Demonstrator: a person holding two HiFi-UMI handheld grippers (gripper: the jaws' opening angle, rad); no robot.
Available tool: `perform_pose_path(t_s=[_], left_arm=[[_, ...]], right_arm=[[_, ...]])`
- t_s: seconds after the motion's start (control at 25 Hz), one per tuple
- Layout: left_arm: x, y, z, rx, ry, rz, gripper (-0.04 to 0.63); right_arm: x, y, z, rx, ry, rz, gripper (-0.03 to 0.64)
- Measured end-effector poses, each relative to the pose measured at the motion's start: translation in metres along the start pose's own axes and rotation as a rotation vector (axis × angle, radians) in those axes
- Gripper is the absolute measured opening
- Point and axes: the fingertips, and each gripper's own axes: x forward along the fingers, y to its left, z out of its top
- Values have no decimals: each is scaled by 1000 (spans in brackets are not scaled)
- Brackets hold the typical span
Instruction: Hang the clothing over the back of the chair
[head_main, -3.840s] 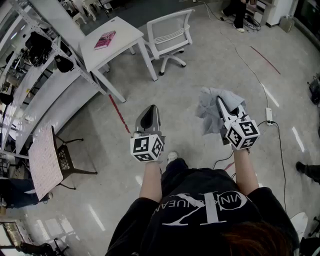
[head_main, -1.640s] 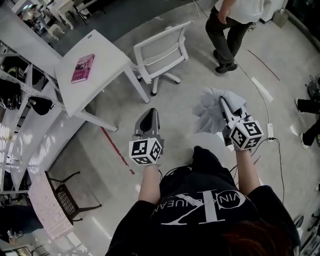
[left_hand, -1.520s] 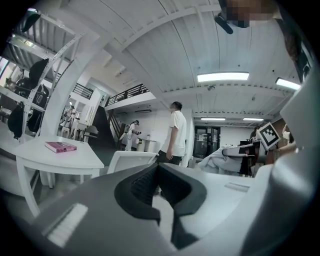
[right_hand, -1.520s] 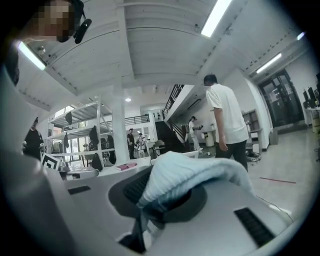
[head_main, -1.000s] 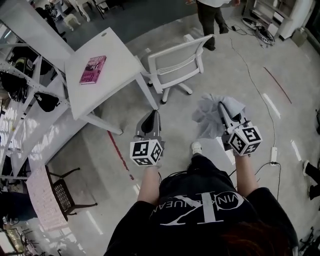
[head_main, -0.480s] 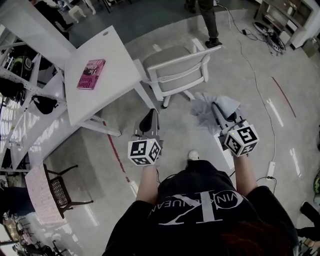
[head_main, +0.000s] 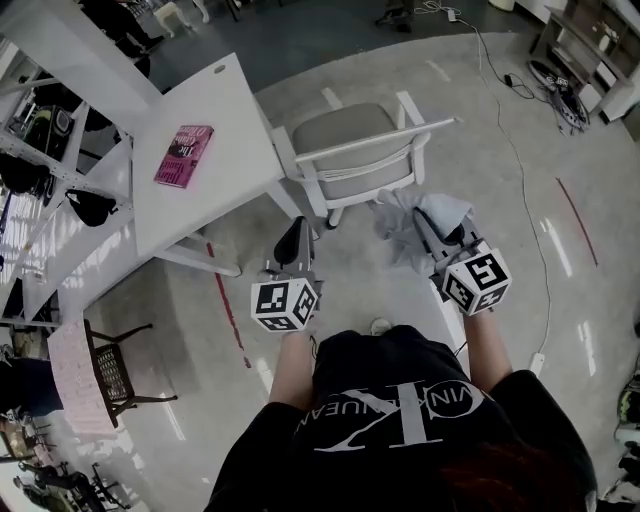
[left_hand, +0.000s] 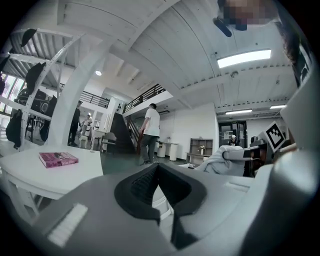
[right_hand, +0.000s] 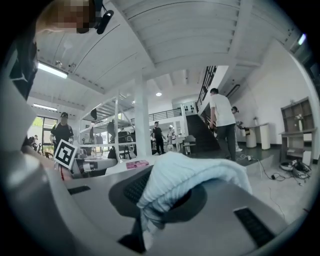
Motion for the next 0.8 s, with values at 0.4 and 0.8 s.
perform_pose_path(t_s=[0.4,0.8], left_arm=[[20,-6,-15,-1,38,0,11],[66,2,-16,-15,17,0,11]], right_arm=[[34,-6,17,-85,-16,96,57],[74,-27,36,-117,-40,147,57]])
